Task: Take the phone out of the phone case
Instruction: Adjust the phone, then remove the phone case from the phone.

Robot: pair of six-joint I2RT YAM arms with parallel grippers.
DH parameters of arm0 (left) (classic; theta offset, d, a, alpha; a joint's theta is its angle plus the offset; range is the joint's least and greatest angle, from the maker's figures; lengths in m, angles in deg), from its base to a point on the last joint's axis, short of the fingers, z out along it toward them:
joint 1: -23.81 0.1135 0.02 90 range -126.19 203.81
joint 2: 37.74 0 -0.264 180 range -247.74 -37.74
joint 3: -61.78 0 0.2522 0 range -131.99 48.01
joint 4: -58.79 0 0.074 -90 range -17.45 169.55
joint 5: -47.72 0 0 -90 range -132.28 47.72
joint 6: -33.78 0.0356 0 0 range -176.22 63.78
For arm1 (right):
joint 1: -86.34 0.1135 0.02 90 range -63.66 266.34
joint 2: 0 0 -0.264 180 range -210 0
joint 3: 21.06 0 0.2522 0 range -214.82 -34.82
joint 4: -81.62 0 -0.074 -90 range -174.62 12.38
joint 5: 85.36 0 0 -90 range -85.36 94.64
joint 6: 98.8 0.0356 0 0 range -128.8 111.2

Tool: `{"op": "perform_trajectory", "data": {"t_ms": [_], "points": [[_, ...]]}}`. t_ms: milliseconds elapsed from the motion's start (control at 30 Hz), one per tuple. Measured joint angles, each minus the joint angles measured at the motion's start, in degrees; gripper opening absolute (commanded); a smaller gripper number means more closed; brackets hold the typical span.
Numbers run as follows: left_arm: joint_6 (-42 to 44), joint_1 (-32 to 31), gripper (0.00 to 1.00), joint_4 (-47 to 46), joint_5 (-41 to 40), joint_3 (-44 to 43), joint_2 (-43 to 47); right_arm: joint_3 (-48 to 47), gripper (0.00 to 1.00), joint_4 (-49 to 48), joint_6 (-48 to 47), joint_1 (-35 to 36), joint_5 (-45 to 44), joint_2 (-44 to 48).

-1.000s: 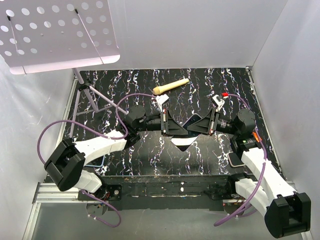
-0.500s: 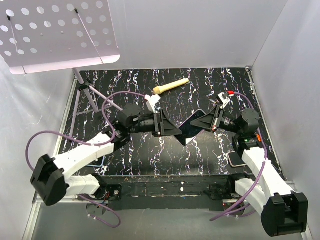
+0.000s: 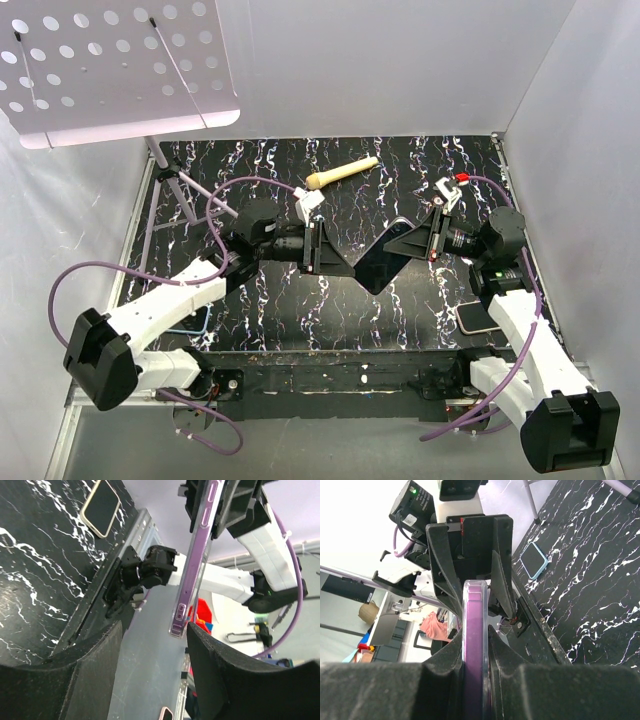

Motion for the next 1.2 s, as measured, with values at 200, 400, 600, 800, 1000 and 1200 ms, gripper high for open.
{"op": "perform_trajectory", "data": {"t_ms": [200,400,600,800,1000,1200], "points": [[-2.64,0.00,0.31,-6.80,7.69,0.02,-1.84,-0.02,0.01,-0.04,-0.13,-0.04,0.79,-0.55],[-4.20,-0.02,0.25,-10.34,11.82,-0.11,-3.61,-0.31,0.01,-2.25,1.64,-0.02,1.99,-1.22],[-4.04,-0.24,0.11,-10.12,13.25,-0.66,-5.20,-0.33,0.01,-3.76,2.93,-0.04,2.60,-2.80],[-4.98,-0.46,0.00,-12.11,15.08,-0.83,-5.35,-0.35,0.01,-5.88,4.04,-0.04,3.65,-2.89],[-7.93,-0.85,0.00,-27.15,18.71,2.27,-5.29,0.04,0.01,-16.48,12.24,-0.09,6.03,-3.63],[-10.21,-1.22,0.00,-42.56,21.38,2.95,-6.91,2.29,0.01,-39.06,29.57,-0.04,5.99,-5.75]]}}
